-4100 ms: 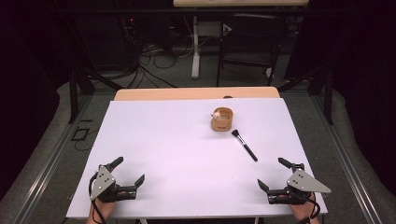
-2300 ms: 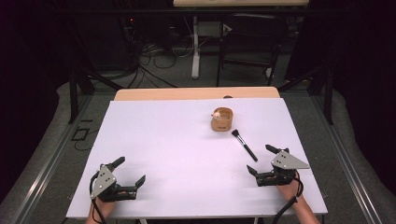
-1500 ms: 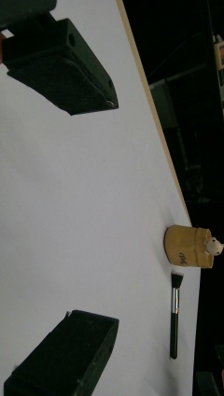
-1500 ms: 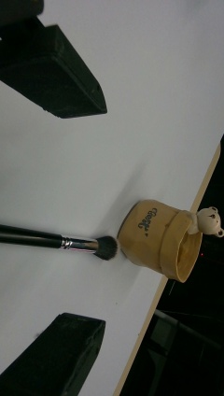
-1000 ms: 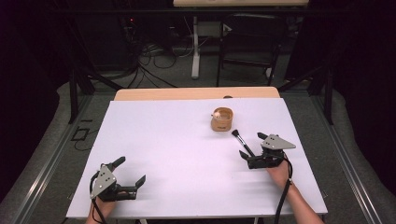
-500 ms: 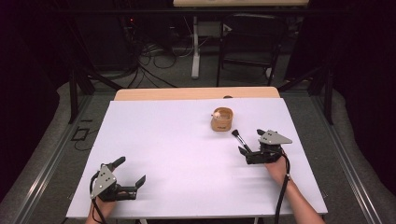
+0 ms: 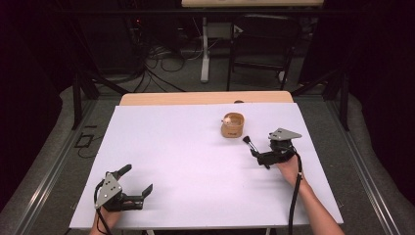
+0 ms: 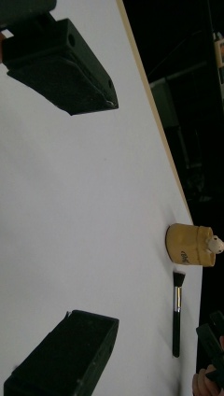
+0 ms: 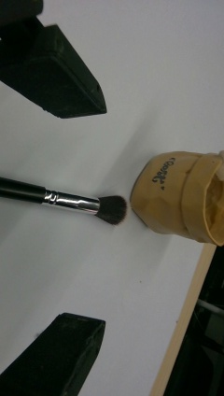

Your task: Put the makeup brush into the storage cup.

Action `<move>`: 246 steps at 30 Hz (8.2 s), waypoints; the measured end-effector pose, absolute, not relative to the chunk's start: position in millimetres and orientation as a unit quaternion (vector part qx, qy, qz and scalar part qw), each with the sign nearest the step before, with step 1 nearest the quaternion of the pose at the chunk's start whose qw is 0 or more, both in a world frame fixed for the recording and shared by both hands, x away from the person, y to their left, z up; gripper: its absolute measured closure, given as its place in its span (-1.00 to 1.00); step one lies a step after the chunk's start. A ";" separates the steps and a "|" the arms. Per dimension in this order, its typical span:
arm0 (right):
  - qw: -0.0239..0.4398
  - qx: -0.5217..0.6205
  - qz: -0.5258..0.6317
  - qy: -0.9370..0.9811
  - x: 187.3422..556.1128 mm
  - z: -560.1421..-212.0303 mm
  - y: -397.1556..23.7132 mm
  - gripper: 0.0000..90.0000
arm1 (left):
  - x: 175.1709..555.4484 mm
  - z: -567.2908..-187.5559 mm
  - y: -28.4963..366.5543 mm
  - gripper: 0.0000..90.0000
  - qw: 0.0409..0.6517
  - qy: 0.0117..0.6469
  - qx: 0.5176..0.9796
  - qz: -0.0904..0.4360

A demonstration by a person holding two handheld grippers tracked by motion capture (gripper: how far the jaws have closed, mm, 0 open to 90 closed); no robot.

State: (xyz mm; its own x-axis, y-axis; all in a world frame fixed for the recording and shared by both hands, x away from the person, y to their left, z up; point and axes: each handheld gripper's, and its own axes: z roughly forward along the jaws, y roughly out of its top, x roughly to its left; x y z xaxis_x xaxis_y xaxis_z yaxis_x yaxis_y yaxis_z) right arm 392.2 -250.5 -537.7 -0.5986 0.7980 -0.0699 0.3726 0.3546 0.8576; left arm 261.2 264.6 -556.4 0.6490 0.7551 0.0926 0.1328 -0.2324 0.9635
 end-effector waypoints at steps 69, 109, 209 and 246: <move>0.057 0.438 0.125 0.888 478.8 -499.6 -190.5 -0.63 | 261.6 -556.3 265.1 -1.00 0.534 0.300 0.736 0.287; 0.052 0.475 0.081 0.875 484.9 -527.4 -184.7 0.69 | 261.5 -556.8 264.4 -1.00 0.533 0.301 0.737 0.287; 0.173 0.449 0.383 0.789 426.9 -448.1 -241.5 0.72 | 261.6 -556.6 264.8 -1.00 0.533 0.300 0.738 0.286; 0.247 0.416 0.464 0.742 423.0 -457.5 -233.5 0.72 | 261.3 -556.4 264.3 -1.00 0.534 0.299 0.737 0.287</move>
